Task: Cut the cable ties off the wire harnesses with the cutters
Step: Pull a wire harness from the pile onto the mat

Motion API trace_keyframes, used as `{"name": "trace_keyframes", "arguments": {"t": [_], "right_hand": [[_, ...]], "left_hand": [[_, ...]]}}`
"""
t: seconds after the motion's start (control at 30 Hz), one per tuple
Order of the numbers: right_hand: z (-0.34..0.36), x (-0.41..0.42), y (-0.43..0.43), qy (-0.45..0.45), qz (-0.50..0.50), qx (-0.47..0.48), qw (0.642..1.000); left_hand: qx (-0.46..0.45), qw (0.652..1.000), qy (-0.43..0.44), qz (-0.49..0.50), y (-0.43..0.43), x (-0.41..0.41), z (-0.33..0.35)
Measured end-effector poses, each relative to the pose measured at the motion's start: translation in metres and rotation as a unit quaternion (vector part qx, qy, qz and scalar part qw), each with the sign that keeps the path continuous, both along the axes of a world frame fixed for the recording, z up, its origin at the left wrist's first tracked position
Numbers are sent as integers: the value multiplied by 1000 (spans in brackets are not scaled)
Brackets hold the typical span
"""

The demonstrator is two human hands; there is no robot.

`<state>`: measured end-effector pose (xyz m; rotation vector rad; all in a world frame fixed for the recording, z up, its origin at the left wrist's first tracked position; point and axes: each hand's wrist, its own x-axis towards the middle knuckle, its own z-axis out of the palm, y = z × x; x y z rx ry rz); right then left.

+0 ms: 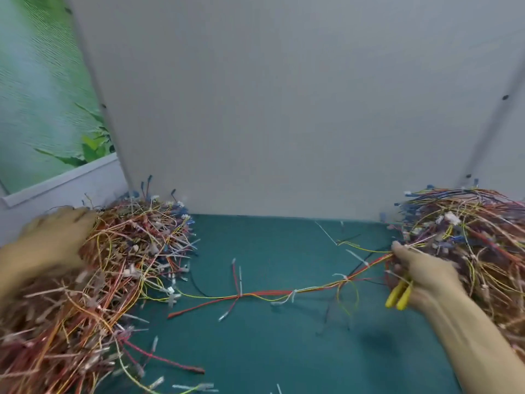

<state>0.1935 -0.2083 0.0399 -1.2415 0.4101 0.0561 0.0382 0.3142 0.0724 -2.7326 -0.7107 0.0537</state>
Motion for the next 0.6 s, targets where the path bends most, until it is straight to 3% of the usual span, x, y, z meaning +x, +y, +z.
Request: {"name": "trace_keyframes", "arguments": {"t": [0.17,0.27,0.33,0.4,0.5,0.6], "right_hand": [[-13,-7,5,-2,-21,-44,999],[-17,-13,2,-47,-26,-203,978],[-14,-20,-1,-109,-22,-375,920],[-5,-28,-3,-158,-13,-501,851],[8,-35,-3,-210,0,-605,769],[21,-44,5,-257,13,-648,717]], "left_hand": [[52,998,3,-45,-70,13,24],[74,981,24,-180,-111,21,6],[70,960,53,-266,-123,20,-9],[47,948,132,-286,-126,13,-24],[15,930,182,-320,-130,-5,-45],[-27,913,207,-350,-136,-31,-67]]}}
